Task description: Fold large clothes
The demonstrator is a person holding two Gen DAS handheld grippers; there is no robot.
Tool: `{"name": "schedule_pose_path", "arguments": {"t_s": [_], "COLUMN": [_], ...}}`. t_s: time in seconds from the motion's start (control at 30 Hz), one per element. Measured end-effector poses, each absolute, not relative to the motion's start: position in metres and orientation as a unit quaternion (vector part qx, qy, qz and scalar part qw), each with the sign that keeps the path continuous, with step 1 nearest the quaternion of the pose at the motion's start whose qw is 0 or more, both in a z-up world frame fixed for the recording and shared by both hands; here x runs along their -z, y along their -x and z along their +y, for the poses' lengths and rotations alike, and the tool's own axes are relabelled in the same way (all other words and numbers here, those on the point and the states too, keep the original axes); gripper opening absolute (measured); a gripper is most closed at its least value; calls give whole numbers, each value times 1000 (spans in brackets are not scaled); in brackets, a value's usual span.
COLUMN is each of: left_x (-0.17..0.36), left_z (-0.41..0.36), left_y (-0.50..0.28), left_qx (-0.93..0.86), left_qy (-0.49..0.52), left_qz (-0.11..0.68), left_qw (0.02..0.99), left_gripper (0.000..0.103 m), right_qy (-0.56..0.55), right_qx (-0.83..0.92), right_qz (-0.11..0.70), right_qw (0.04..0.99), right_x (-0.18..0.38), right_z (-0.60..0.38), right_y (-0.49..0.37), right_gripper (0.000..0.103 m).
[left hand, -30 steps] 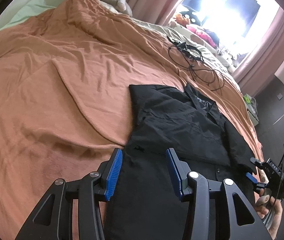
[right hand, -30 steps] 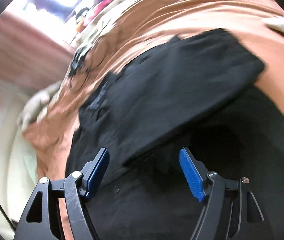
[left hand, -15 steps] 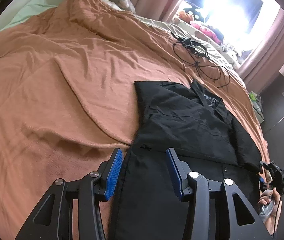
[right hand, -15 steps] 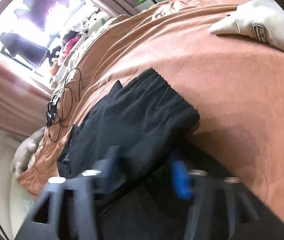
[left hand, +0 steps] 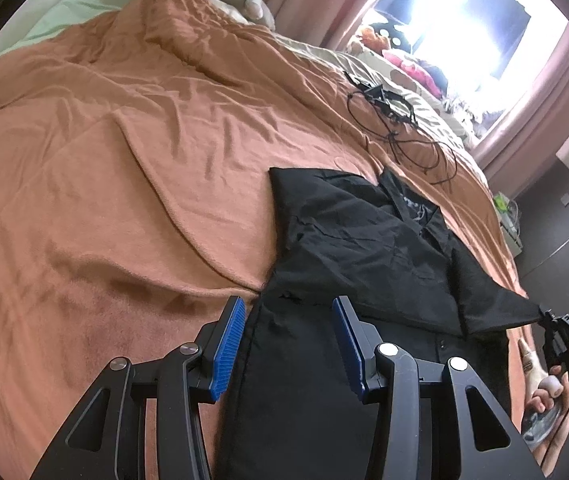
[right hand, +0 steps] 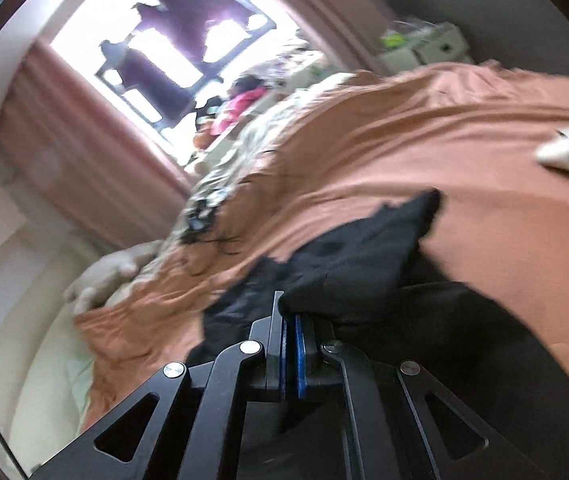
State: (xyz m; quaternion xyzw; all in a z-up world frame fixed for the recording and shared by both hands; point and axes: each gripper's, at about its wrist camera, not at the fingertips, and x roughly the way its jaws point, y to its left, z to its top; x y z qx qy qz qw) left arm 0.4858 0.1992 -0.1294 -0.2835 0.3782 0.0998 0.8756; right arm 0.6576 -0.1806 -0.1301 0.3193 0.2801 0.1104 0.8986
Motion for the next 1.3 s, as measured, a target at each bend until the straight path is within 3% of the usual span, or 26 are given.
{"name": "schedule_pose_path", "arguments": {"t_s": [0.27, 0.57, 0.63, 0.67, 0.7, 0.77, 0.97, 1.3], "left_x": [128, 131, 131, 131, 132, 132, 132, 132], "left_z": [214, 243, 246, 248, 250, 253, 252, 246], "left_y": [-477, -461, -459, -458, -457, -456, -456, -461], "left_qx": [-104, -121, -124, -127, -129, -133, -129, -123], "left_qy": [311, 338, 331, 328, 327, 330, 336, 331], "left_qz": [369, 363, 365, 365, 365, 365, 361, 364], "left_qw": [870, 860, 861, 862, 862, 860, 860, 862], "left_gripper": [47, 47, 47, 47, 47, 47, 47, 47], "right_qy": [-272, -212, -186, -170, -146, -128, -177, -280], "right_qx": [-196, -239, -250, -253, -266, -289, -265, -190], "right_qz": [274, 327, 354, 371, 404, 440, 485, 486], "right_qw": [902, 890, 882, 877, 863, 841, 814, 806], "right_x": [112, 139, 150, 157, 167, 180, 202, 220], "right_z": [-86, 25, 49, 60, 77, 94, 67, 4], "right_y": [-646, -649, -652, -652, -653, -650, -653, -668], "right_gripper": [5, 5, 11, 23, 50, 66, 66, 66]}}
